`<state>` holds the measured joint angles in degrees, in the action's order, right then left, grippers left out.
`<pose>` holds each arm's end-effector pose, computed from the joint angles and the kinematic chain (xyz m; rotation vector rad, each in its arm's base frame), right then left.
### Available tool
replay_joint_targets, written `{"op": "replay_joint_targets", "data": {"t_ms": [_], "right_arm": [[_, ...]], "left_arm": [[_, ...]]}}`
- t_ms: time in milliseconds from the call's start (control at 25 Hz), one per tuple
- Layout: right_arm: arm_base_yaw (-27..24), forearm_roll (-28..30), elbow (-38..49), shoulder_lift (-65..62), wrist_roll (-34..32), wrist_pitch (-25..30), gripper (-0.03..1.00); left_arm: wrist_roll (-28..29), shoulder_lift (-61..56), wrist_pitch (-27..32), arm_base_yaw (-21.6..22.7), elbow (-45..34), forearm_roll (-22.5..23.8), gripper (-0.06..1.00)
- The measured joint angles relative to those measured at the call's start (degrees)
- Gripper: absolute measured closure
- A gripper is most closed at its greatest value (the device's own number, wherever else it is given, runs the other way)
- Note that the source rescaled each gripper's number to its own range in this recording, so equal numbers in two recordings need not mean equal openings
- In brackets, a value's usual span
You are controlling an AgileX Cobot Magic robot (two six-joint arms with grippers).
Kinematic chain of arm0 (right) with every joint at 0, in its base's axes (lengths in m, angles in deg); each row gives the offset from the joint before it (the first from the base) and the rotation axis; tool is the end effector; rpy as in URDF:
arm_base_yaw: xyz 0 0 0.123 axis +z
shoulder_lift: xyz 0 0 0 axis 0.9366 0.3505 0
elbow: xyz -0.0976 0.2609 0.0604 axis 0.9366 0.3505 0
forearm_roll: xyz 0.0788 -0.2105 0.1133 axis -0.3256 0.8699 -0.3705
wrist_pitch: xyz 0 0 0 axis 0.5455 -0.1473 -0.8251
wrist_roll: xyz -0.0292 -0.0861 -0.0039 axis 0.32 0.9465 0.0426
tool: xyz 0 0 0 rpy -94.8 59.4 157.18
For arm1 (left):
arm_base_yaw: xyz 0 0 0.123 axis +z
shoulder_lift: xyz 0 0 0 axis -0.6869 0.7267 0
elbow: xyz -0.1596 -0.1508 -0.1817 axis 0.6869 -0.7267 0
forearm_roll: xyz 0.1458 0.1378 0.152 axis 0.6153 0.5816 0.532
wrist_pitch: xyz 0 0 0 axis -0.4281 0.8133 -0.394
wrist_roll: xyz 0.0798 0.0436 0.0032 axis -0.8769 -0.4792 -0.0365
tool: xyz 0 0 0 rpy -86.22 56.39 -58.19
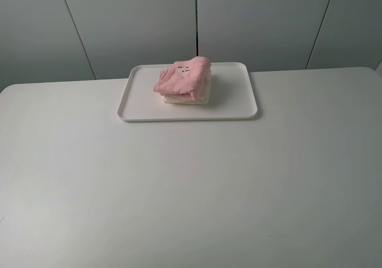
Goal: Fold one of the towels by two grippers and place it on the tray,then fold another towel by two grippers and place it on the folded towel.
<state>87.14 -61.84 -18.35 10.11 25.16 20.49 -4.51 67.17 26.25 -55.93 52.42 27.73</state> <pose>0.0159 0.0038 0.3224 -0.3367 2.1741 0.1552 0.0465 -0.0103 0.2899 0.1353 2.3046 -0.1642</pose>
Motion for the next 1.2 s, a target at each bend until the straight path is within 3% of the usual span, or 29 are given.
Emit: {"op": "replay_joint_targets", "data": {"t_ms": [480,840,1200], "right_arm": [[0.0,0.0,0.1,-12.1,0.4,0.4,-0.03],[0.0,-0.8,8.0,-14.5,0.5,2.4,-0.03],[0.0,-0.8,10.3,-14.6,3.5,-2.7,-0.03]], "left_arm": [[0.0,-19.0,4.0,0.0,-0.6,0.0,0.01],[-0.2,-19.8,4.0,0.0,-2.1,0.0,0.01],[-0.4,-19.8,3.1,0.0,-2.5,0.4,0.01]]}}
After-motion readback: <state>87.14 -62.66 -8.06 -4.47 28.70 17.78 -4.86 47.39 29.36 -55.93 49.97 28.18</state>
